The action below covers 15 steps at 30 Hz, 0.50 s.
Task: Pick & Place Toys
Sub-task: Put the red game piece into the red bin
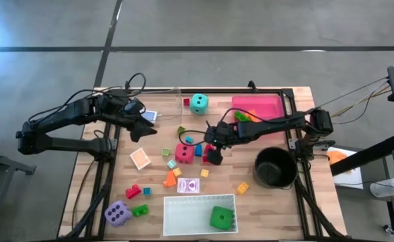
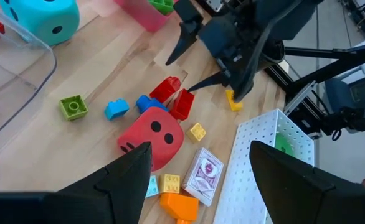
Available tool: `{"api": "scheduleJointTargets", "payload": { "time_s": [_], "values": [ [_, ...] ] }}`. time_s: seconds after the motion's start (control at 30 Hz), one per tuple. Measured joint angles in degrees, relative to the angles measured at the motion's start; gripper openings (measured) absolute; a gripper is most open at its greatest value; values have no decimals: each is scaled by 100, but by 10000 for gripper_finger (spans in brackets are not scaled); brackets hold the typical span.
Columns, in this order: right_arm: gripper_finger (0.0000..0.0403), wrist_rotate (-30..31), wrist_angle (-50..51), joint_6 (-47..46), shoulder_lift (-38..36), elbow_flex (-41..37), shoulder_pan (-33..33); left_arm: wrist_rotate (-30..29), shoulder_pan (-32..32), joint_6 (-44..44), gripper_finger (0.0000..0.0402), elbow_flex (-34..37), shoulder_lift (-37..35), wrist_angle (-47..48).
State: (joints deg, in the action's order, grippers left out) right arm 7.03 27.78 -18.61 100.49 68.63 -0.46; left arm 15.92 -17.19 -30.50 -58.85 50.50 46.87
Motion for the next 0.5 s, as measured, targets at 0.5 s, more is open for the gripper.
{"api": "scheduleJointTargets", "payload": {
  "time_s": [0.5],
  "values": [
    [297, -4, -283, 133, 462, 47, 33, 0, -2, -2, 274, 2, 0, 6]
  ]
}}
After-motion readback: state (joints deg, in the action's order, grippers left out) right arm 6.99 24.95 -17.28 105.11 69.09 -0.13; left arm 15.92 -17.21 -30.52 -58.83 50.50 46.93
